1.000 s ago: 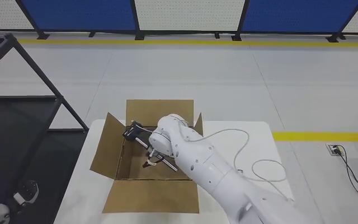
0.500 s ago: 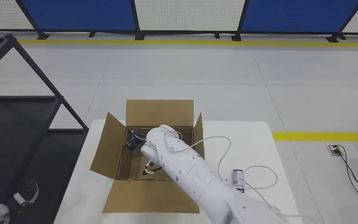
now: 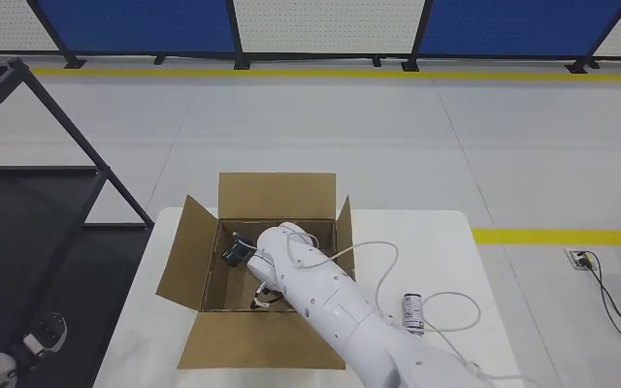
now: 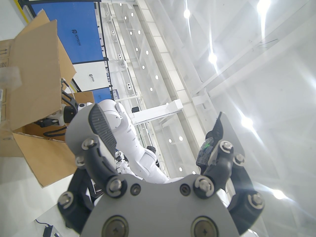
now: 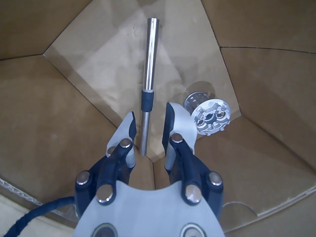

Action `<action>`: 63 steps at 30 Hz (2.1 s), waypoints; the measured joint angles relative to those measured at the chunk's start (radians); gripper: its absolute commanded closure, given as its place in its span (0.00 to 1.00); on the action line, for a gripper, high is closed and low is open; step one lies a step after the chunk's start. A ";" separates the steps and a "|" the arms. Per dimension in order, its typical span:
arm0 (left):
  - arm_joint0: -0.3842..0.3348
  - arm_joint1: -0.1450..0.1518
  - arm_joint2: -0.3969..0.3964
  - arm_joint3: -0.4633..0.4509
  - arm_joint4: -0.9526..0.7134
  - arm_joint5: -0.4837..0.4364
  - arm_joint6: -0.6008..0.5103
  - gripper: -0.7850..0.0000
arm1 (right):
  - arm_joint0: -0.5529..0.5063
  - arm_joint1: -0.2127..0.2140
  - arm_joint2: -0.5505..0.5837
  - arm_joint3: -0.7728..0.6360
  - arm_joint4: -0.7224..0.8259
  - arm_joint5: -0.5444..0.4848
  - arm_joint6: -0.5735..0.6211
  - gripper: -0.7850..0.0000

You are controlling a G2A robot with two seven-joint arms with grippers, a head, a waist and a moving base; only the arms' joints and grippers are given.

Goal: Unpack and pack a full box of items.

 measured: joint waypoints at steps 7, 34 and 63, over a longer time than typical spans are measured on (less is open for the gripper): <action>0.000 0.000 0.000 0.000 0.000 0.000 0.000 0.00 | 0.014 0.000 -0.012 -0.002 0.016 0.004 -0.008 0.67; -0.015 -0.003 0.061 -0.042 0.074 0.024 0.038 0.00 | 0.133 0.110 0.132 -0.173 0.031 0.068 -0.319 0.51; -0.009 -0.008 0.102 -0.065 0.122 0.028 0.052 0.00 | -0.939 0.527 0.886 -1.874 -0.598 0.316 0.044 0.00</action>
